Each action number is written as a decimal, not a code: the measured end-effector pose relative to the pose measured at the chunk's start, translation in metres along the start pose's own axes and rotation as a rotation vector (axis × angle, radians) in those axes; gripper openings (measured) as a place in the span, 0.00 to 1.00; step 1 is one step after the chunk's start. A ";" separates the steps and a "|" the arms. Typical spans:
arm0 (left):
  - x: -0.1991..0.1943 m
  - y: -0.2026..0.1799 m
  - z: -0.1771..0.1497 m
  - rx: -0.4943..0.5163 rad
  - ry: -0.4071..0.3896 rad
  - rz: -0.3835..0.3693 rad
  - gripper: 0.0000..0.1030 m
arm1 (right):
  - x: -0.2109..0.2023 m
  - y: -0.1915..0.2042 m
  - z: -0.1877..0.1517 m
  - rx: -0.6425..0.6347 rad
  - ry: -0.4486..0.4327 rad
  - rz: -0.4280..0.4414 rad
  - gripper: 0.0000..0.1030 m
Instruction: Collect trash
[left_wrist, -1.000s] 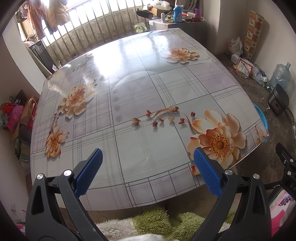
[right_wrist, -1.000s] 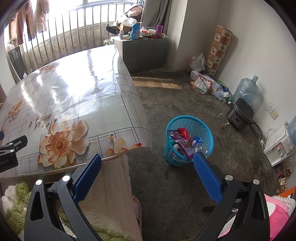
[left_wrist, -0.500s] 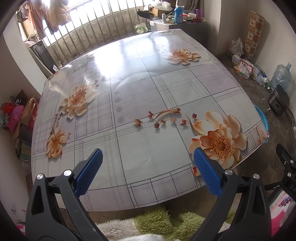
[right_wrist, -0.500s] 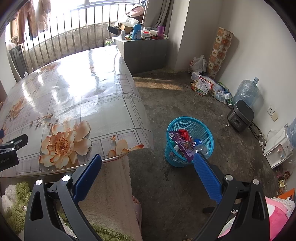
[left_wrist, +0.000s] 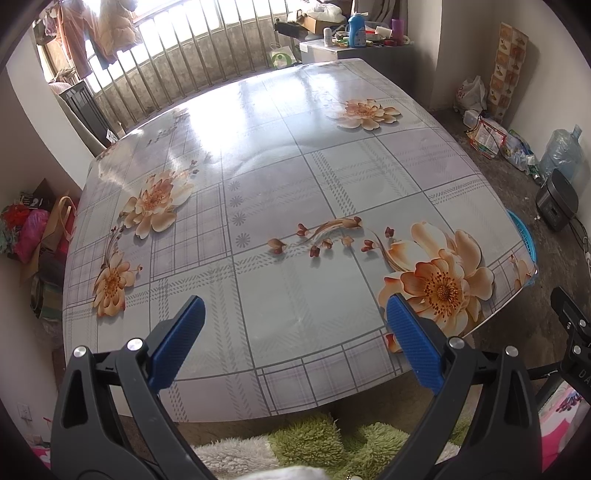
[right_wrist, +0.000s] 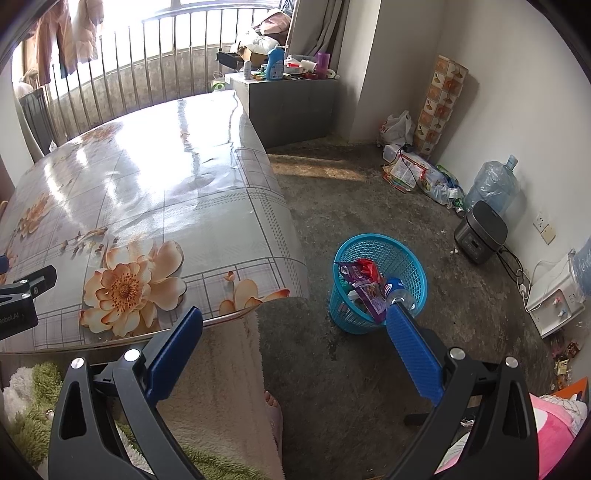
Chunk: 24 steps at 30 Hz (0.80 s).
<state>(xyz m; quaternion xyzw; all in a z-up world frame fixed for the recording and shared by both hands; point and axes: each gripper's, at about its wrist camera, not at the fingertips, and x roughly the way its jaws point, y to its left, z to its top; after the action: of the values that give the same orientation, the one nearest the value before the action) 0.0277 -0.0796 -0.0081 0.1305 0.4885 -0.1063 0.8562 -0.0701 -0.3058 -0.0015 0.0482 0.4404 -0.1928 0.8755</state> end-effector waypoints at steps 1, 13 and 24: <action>0.000 0.000 0.000 0.001 -0.001 0.000 0.92 | 0.000 0.000 0.000 0.000 0.000 0.000 0.94; -0.001 0.003 0.002 -0.001 -0.002 0.003 0.92 | 0.000 0.001 -0.001 0.000 0.000 -0.001 0.94; -0.001 0.002 0.001 0.000 -0.002 0.002 0.92 | 0.000 0.001 0.001 0.000 0.000 -0.001 0.94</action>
<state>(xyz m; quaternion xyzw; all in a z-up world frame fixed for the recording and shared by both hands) 0.0286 -0.0786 -0.0062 0.1308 0.4876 -0.1053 0.8568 -0.0693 -0.3051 -0.0012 0.0480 0.4406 -0.1930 0.8754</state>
